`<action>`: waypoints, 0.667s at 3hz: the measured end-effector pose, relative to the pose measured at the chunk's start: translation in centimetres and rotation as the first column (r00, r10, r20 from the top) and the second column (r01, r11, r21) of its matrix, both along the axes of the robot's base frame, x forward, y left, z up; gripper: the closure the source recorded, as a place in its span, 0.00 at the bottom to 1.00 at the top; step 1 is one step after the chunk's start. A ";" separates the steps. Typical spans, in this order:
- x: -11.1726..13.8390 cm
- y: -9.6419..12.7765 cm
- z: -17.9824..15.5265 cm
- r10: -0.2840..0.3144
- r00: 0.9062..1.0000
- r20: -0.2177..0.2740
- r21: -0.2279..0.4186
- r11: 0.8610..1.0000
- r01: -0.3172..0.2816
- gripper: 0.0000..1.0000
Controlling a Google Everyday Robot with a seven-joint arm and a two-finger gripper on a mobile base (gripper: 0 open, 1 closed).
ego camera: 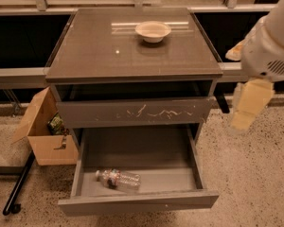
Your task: Pick water bottle from middle drawer and place on counter
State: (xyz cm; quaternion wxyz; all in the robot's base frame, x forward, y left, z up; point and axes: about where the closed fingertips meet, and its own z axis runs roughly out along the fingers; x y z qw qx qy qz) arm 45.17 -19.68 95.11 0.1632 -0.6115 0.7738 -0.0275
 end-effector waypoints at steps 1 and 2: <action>0.6 5.2 -6.2 0.035 0.998 -0.047 0.071 0.997 -0.031 0.00; 0.2 8.3 -10.7 0.041 0.995 -0.094 0.121 0.992 -0.030 0.00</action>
Offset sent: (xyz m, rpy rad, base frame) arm -0.0013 0.1202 -0.1628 0.1820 0.1575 0.0365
